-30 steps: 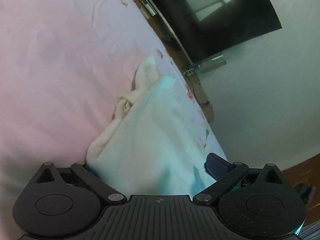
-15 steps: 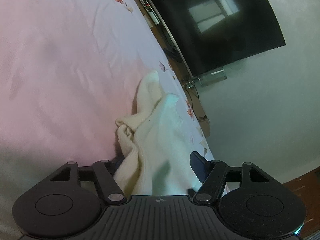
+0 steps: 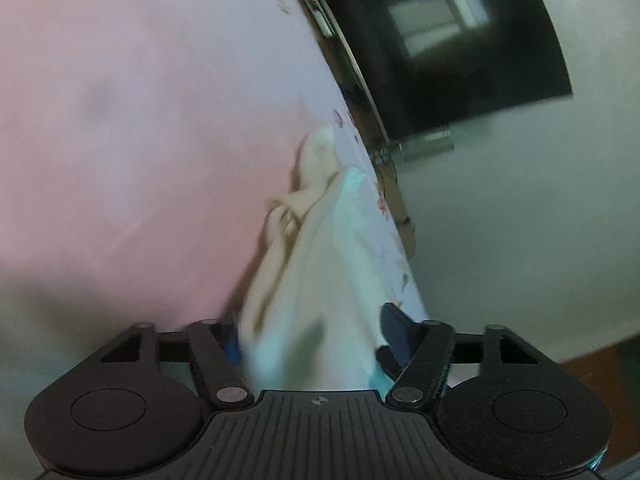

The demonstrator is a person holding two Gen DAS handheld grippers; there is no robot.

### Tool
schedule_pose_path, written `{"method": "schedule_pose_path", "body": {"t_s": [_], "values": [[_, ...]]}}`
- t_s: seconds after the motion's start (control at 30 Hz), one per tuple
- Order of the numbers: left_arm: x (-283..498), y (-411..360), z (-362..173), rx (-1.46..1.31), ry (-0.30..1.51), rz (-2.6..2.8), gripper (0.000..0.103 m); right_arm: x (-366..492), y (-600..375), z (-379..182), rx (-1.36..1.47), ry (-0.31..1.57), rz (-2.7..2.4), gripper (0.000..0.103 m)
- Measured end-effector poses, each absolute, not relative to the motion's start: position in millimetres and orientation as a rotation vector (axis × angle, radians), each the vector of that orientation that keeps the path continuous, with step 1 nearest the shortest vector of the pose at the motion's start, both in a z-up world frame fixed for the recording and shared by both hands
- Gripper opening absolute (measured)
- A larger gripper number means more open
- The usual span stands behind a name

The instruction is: Fold small clothes

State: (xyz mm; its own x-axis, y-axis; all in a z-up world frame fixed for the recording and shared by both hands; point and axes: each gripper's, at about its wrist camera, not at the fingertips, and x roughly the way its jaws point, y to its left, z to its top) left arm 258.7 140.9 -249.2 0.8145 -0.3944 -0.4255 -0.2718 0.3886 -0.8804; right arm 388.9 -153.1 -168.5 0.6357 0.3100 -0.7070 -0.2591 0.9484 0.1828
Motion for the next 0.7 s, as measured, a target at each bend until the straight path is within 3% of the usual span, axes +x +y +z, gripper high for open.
{"method": "schedule_pose_path", "body": {"t_s": [0.07, 0.17, 0.47, 0.7], "values": [[230.8, 136.9, -249.3, -1.243, 0.619, -0.051, 0.083, 386.0, -153.5, -168.3, 0.07, 0.819, 0.324, 0.019], [206.9, 119.7, -251.8, -1.307, 0.571, -0.032, 0.084, 383.1, -152.5, -168.4, 0.067, 0.817, 0.323, 0.019], [254.0, 101.0, -264.2, -1.335, 0.414, -0.022, 0.082, 377.5, -147.5, -167.3, 0.057, 0.8, 0.327, 0.021], [195.9, 106.0, -252.6, -1.28, 0.511, 0.018, 0.078, 378.6, -150.5, -170.7, 0.054, 0.806, 0.353, 0.021]]}}
